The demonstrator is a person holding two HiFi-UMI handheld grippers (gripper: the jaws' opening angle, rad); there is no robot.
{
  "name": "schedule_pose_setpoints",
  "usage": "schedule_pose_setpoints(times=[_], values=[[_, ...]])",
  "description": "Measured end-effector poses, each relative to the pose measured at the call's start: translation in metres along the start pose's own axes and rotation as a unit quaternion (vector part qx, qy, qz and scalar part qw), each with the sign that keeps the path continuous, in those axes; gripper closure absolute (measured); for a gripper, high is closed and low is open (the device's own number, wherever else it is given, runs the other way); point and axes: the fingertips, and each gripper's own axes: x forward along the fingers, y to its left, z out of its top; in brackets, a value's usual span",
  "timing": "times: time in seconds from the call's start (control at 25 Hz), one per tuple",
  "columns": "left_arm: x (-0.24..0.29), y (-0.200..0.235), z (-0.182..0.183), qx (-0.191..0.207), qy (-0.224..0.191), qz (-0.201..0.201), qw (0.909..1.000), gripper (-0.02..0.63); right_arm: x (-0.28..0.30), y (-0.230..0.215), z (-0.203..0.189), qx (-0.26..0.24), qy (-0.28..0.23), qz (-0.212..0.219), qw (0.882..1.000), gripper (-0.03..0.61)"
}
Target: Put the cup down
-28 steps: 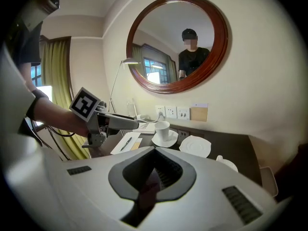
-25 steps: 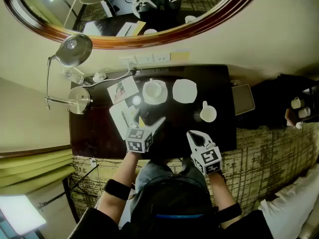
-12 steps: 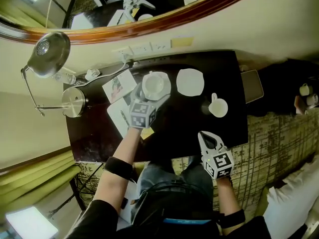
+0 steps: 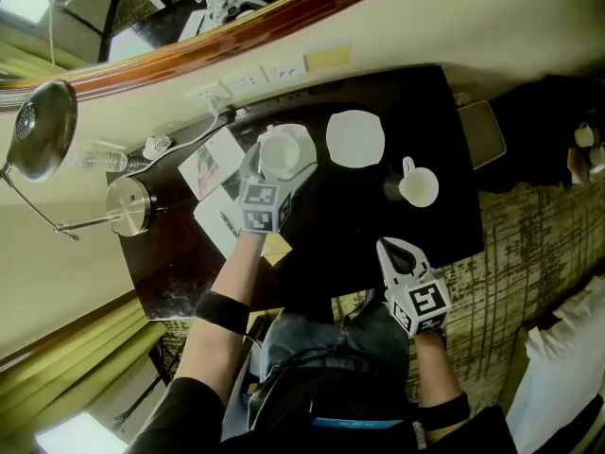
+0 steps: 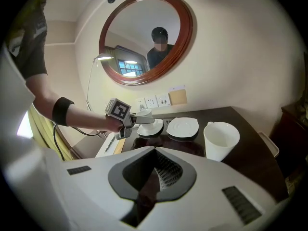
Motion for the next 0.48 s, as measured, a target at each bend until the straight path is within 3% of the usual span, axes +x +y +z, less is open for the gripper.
schedule_pose_setpoints(times=[0.12, 0.32, 0.48], values=[[0.000, -0.004, 0.005, -0.001, 0.005, -0.001, 1.0000, 0.042, 0.001, -0.001, -0.012, -0.008, 0.005, 0.002, 1.000, 0.575], [0.010, 0.010, -0.005, 0.027, 0.002, 0.018, 0.9995, 0.183, 0.000, -0.005, -0.014, -0.002, 0.003, -0.001, 1.000, 0.575], [0.005, 0.005, 0.005, 0.018, 0.001, 0.030, 0.9994, 0.190, -0.003, -0.011, -0.016, 0.002, 0.002, -0.003, 1.000, 0.575]])
